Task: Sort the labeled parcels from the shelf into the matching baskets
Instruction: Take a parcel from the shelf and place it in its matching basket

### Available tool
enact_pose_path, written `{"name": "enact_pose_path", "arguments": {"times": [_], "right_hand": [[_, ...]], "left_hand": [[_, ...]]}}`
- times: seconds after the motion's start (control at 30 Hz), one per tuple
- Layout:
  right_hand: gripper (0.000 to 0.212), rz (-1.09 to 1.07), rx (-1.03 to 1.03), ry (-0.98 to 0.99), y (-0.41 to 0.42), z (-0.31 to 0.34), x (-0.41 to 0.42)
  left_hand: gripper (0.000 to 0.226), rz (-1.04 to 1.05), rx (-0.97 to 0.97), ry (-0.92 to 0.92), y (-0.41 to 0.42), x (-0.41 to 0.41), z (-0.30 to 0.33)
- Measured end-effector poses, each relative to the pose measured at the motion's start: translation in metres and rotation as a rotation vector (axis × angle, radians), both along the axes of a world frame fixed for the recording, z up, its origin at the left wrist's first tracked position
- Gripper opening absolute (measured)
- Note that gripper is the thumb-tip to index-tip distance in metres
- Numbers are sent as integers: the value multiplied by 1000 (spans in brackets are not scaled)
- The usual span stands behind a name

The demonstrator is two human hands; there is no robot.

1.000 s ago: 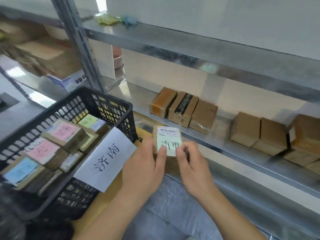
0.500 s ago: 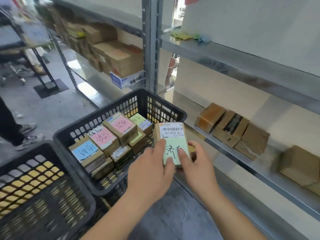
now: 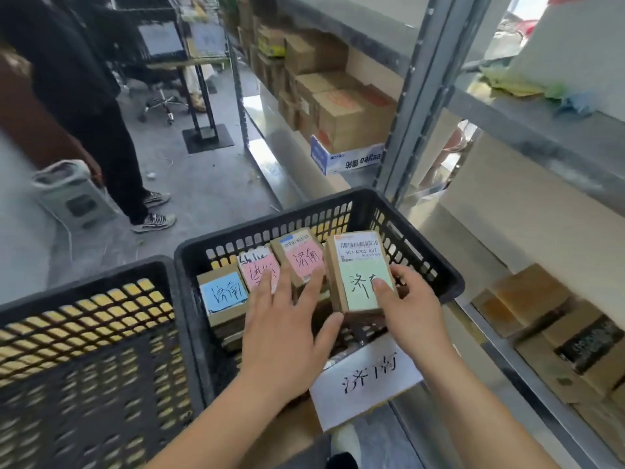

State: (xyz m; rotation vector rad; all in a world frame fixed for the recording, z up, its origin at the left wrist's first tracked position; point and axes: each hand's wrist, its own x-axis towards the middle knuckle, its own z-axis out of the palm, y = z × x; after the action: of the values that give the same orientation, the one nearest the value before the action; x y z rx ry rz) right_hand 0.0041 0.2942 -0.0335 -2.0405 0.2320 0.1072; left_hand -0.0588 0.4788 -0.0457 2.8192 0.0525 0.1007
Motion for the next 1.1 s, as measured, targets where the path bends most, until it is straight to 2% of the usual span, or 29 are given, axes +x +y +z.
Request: {"name": "enact_pose_path", "arguments": {"times": [0.1, 0.2, 0.3, 0.43, 0.7, 0.93, 1.0, 1.1], "right_hand": [[32, 64, -96, 28, -16, -8, 59], [42, 134, -170, 102, -25, -25, 118], [45, 207, -256, 156, -25, -44, 170], [38, 320, -252, 228, -15, -72, 214], [32, 383, -244, 362, 6, -110, 232], [32, 438, -230, 359, 9, -108, 226], [40, 456, -242, 345, 7, -97, 221], [62, 427, -269, 313, 3, -77, 206]], "left_hand": [[74, 71, 16, 48, -4, 33, -19], [75, 137, 81, 109, -5, 68, -46], [77, 183, 124, 216, -6, 105, -73], [76, 200, 147, 293, -5, 139, -98], [75, 219, 139, 279, 1, 143, -119], [75, 217, 121, 304, 0, 145, -113], [76, 205, 113, 297, 1, 143, -109], [78, 166, 104, 268, 2, 140, -103]]}}
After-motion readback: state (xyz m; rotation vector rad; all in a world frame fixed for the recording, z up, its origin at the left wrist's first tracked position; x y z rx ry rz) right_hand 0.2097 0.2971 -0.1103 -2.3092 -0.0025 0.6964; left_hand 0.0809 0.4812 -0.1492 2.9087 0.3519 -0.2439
